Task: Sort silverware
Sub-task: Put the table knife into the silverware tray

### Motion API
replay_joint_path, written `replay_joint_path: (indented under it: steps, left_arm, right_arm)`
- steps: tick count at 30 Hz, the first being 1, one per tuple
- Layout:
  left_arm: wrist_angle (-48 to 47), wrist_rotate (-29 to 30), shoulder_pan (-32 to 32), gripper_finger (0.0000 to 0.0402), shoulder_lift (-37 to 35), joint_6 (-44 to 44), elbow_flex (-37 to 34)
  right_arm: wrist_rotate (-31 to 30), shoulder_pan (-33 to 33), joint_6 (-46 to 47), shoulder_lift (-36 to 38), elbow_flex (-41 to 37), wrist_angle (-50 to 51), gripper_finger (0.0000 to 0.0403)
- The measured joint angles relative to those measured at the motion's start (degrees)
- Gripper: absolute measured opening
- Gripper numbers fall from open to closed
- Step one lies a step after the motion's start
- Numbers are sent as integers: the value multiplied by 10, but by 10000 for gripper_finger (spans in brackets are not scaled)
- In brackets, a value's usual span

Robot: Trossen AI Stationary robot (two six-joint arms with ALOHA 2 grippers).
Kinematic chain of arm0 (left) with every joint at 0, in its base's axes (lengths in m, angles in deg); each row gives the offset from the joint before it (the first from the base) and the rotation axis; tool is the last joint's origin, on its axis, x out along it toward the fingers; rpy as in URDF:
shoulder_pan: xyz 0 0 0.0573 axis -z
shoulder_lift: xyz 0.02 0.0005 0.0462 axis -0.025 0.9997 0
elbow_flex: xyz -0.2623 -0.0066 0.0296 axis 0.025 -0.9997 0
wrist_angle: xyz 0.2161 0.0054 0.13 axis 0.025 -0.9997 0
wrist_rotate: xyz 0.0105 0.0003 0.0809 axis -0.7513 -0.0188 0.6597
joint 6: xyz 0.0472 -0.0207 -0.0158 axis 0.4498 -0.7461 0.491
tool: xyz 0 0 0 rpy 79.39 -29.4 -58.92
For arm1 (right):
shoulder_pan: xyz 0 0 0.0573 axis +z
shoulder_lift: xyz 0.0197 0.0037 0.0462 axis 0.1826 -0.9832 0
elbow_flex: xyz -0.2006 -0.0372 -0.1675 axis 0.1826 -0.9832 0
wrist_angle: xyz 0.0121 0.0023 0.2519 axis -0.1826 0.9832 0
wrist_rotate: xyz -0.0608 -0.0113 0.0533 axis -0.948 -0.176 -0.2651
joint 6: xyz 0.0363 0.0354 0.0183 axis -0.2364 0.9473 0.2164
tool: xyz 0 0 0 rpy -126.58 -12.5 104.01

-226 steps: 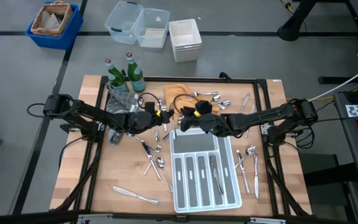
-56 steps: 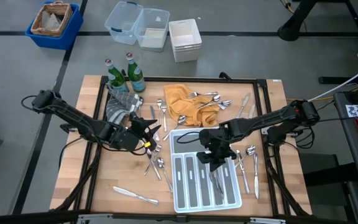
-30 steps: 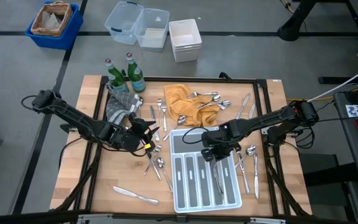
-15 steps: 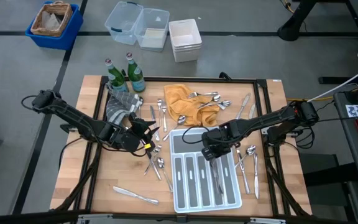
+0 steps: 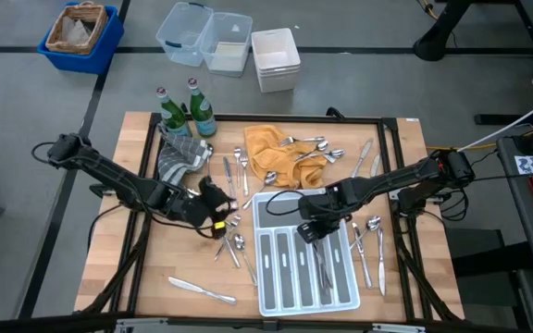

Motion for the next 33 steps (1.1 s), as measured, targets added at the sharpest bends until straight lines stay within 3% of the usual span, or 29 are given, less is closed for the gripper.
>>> replay_joint_path:
  steps: [4,6,9,16,19,33]
  left_arm:
    - [-7,-126,0,129,0,-7,0]
    - [-9,-156,5,129,0,-11,0]
    - [-24,-161,12,129,0,-89,0]
    - [-132,-160,13,129,1,-461,0]
    - [-168,-162,13,129,10,-570,0]
    - [-151,-243,1,129,112,-743,-5]
  right_arm:
    - [-1,0,-33,0,0,-109,92]
    - [-1,0,-46,0,0,-164,92]
    - [-7,0,-53,0,0,-232,92]
    - [-31,0,-54,0,0,-298,92]
    - [-31,0,-54,0,0,-299,92]
    - [-33,-1,-57,0,0,-299,92]
